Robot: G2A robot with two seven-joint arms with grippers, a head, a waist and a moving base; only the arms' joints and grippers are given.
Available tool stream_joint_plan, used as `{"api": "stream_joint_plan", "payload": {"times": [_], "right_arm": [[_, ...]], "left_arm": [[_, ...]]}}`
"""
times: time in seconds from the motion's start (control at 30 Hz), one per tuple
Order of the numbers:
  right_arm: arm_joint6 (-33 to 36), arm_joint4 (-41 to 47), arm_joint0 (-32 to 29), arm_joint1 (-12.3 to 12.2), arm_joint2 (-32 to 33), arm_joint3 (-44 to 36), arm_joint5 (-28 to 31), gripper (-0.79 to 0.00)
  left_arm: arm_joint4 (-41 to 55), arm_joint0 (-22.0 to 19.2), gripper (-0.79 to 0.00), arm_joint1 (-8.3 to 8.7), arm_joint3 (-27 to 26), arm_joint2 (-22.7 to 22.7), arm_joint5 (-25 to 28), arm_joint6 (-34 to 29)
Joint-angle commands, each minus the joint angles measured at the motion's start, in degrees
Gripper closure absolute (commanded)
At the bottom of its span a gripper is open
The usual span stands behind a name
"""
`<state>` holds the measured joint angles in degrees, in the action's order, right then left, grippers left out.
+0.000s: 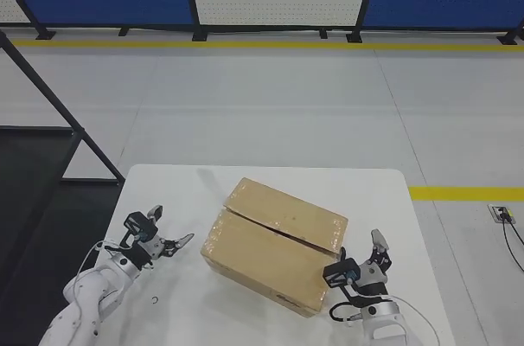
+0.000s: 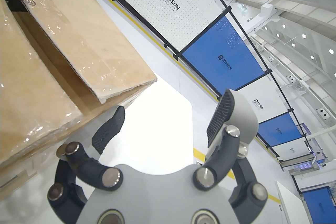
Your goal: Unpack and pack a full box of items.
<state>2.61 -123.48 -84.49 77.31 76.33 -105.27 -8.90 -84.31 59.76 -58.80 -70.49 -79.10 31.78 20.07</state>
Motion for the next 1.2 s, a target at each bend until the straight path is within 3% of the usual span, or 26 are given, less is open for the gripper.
{"api": "stream_joint_plan", "payload": {"times": [0.0, 0.7, 0.97, 1.17], "right_arm": [[-0.1, -0.2, 0.0, 0.0, -0.3, -0.1, -0.1, -0.785], [-0.6, -1.3, 1.5, 0.8, -3.8, 0.8, -2.0, -0.785], [-3.7, 1.4, -4.2, 0.1, 2.0, -1.3, -2.1, -0.785], [-12.6, 2.6, -9.9, -1.3, 9.3, -3.4, 4.7, -0.785]], "left_arm": [[-0.3, -0.1, -0.785, -0.05, -0.2, 0.4, 0.0, -0.4], [-1.5, -1.1, -0.785, -0.26, 0.1, 1.5, -1.5, -1.9], [-3.3, -1.4, -0.785, -0.17, 0.1, 2.5, 0.7, -0.4], [-5.3, -1.2, -0.785, 0.11, -0.7, 2.8, 2.8, 0.4]]}}
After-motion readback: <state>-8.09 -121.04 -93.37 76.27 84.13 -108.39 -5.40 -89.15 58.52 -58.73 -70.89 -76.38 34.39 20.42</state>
